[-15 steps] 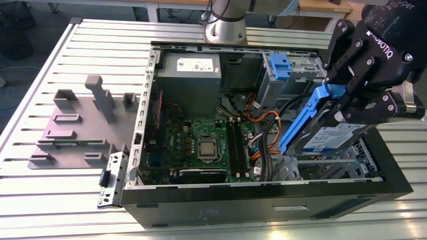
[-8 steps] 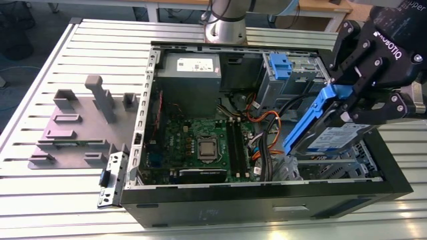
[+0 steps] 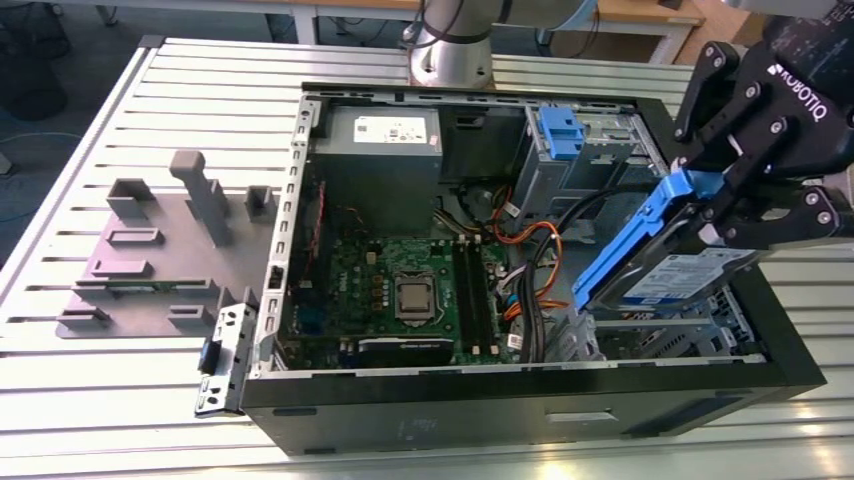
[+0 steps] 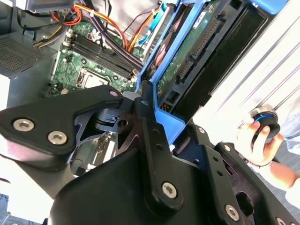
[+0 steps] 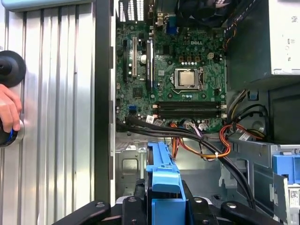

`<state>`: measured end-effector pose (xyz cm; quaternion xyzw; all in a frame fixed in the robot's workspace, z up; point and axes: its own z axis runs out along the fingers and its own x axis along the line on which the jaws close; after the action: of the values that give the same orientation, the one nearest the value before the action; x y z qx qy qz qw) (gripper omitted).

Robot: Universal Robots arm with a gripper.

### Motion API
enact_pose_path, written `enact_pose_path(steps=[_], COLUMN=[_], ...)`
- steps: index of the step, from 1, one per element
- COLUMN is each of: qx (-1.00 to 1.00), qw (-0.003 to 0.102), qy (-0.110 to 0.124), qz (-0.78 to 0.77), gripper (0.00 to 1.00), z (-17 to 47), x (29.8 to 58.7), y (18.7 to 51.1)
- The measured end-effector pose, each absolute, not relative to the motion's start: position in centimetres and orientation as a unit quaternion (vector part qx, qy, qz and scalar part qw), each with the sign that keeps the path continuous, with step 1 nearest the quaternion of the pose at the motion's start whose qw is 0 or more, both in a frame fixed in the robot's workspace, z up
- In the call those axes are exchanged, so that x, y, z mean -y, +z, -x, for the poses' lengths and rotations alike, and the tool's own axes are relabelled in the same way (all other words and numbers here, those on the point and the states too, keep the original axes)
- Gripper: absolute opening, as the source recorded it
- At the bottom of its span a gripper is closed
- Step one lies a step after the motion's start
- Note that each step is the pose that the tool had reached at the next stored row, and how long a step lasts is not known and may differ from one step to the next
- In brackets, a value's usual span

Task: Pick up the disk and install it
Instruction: 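Insert the disk into the insertion slot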

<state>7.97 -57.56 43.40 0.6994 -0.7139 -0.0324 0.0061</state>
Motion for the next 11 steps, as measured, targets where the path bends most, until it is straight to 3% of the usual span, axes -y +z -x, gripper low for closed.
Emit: enact_pose_path(steps=[11], qx=[0.714], qw=[0.006], qy=[-0.032], qz=[-0.700], gripper=[0.37], z=[-7.86], x=[57.55], y=[43.45])
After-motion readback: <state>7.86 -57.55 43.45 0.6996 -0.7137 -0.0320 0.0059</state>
